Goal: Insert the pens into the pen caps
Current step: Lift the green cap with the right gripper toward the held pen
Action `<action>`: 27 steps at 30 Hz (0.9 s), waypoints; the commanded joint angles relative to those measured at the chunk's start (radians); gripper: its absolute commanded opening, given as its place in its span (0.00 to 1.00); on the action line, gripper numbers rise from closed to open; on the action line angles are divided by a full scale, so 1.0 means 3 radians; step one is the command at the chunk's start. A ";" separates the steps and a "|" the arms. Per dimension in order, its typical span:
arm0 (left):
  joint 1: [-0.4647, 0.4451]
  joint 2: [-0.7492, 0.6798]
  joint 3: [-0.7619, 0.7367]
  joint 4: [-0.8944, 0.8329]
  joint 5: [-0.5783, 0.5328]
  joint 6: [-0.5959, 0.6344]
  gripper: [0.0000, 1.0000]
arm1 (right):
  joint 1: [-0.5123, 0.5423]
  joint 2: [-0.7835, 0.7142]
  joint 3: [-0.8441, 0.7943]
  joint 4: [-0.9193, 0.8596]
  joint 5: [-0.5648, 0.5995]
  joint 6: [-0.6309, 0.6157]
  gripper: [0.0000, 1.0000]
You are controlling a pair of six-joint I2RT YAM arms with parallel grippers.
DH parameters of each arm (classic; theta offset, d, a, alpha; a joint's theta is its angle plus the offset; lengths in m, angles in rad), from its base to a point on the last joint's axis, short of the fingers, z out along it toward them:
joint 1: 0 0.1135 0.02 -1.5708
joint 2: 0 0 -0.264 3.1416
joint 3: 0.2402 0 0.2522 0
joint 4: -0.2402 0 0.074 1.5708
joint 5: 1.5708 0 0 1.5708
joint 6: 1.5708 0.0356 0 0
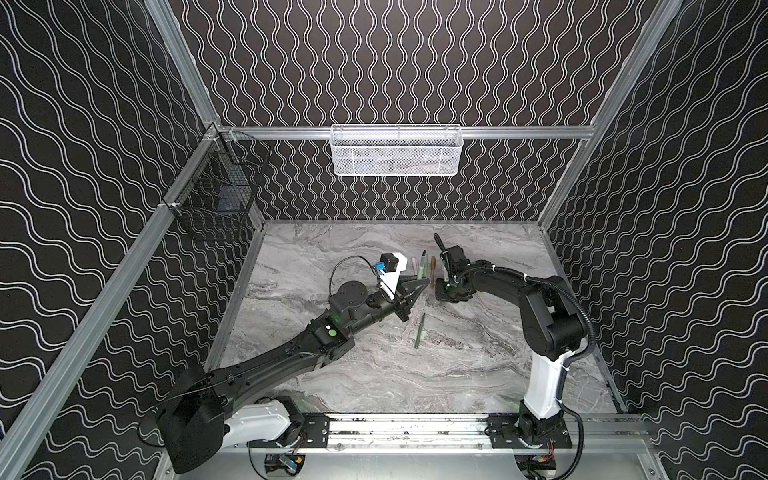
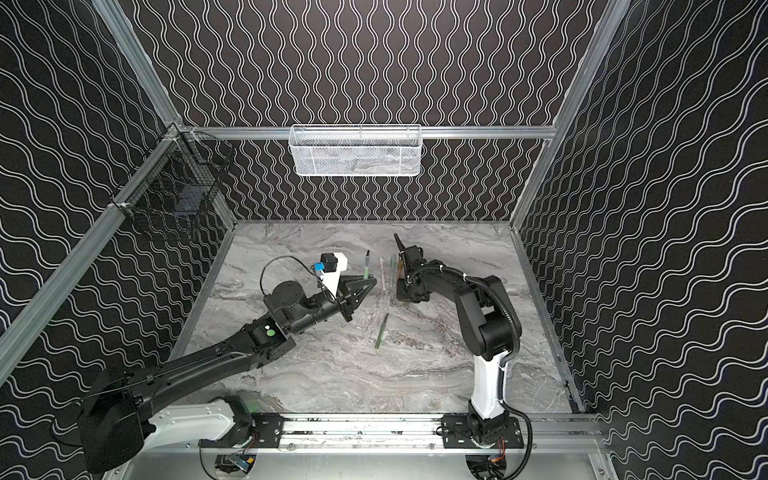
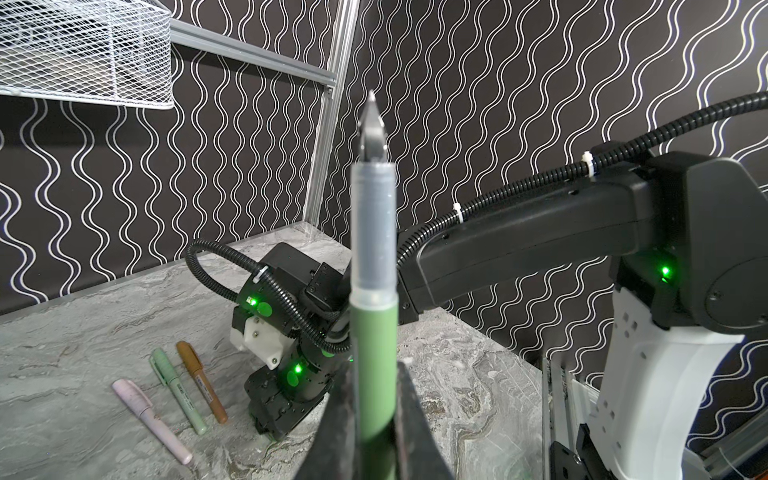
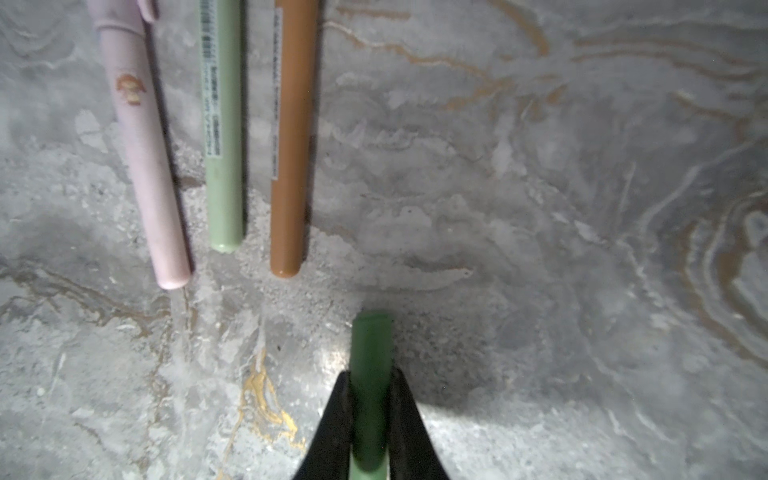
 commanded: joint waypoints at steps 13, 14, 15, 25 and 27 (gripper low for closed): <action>0.0002 -0.0018 0.0010 0.0058 0.0006 0.0085 0.00 | 0.0007 -0.1278 -0.1086 0.1359 -0.0236 0.0066 0.07; 0.0001 -0.0017 0.0005 0.0057 0.0012 0.0091 0.00 | 0.0009 -0.1492 -0.1261 0.1601 -0.0278 0.0077 0.07; 0.0001 -0.0019 0.0011 0.0053 0.0018 0.0091 0.00 | 0.0009 -0.1684 -0.1425 0.1807 -0.0321 0.0082 0.06; -0.0003 0.0051 0.0041 0.0080 0.0131 0.0021 0.00 | 0.0007 -0.3155 -0.2149 0.3343 -0.1098 0.0257 0.08; -0.0003 0.0057 0.0033 0.0088 0.0140 0.0005 0.00 | 0.0009 -0.3239 -0.2157 0.3540 -0.1268 0.0353 0.08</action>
